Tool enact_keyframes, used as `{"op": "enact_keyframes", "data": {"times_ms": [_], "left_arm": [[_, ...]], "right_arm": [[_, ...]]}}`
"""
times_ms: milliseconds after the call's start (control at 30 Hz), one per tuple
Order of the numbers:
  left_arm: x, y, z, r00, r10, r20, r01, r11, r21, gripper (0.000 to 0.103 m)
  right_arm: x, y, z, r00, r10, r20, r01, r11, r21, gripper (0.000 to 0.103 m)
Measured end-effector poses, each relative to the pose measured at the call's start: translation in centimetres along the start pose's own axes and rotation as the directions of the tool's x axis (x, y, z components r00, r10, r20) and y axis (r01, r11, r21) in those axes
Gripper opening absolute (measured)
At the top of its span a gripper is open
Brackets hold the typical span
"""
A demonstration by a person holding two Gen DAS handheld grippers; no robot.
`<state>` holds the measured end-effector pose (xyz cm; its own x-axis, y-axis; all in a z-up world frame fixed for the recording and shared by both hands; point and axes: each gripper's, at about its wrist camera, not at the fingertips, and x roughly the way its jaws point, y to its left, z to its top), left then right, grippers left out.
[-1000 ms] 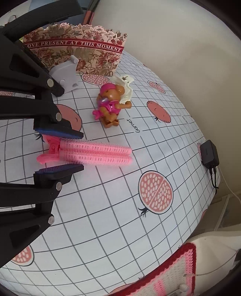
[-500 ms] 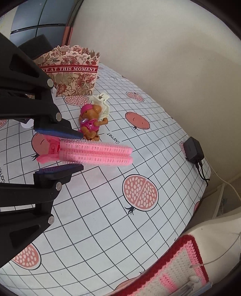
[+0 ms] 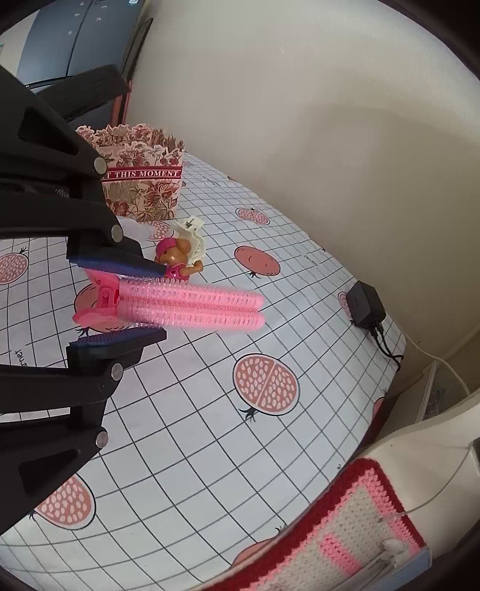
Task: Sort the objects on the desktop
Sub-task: 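Lift and carry the white piece and pink roller over the gift box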
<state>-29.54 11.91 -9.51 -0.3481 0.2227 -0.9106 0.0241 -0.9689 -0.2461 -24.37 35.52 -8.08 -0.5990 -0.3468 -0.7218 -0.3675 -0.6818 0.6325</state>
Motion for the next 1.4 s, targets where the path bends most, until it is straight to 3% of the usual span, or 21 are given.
{"op": "enact_keyframes", "data": {"times_ms": [267, 733, 1133, 1300, 1400], "left_arm": [[-2.5, -3.4, 1.0, 0.994, -0.079, 0.071, 0.079, 0.997, 0.001, 0.021], [-5.8, -2.6, -1.2, 0.984, -0.119, 0.136, 0.108, 0.991, 0.080, 0.021], [-8.6, 0.8, 0.4, 0.963, -0.158, 0.220, 0.156, 0.987, 0.025, 0.021], [-9.0, 3.1, 1.2, 0.956, -0.179, 0.233, 0.192, 0.981, -0.032, 0.021], [-10.4, 5.0, 1.9, 0.945, -0.167, 0.281, 0.193, 0.979, -0.067, 0.021]], "right_arm": [[-4.0, 0.3, 0.8, 0.998, 0.000, 0.061, 0.001, 1.000, -0.023, 0.029], [-9.0, 0.2, 2.3, 0.973, 0.066, 0.223, -0.076, 0.996, 0.037, 0.029], [-6.0, 3.6, -0.3, 0.971, 0.125, 0.203, -0.117, 0.992, -0.051, 0.029], [-5.2, 6.2, -1.4, 0.976, 0.107, 0.190, -0.081, 0.987, -0.138, 0.029], [-4.7, 7.7, -2.1, 0.978, 0.108, 0.180, -0.074, 0.980, -0.186, 0.029]]}}
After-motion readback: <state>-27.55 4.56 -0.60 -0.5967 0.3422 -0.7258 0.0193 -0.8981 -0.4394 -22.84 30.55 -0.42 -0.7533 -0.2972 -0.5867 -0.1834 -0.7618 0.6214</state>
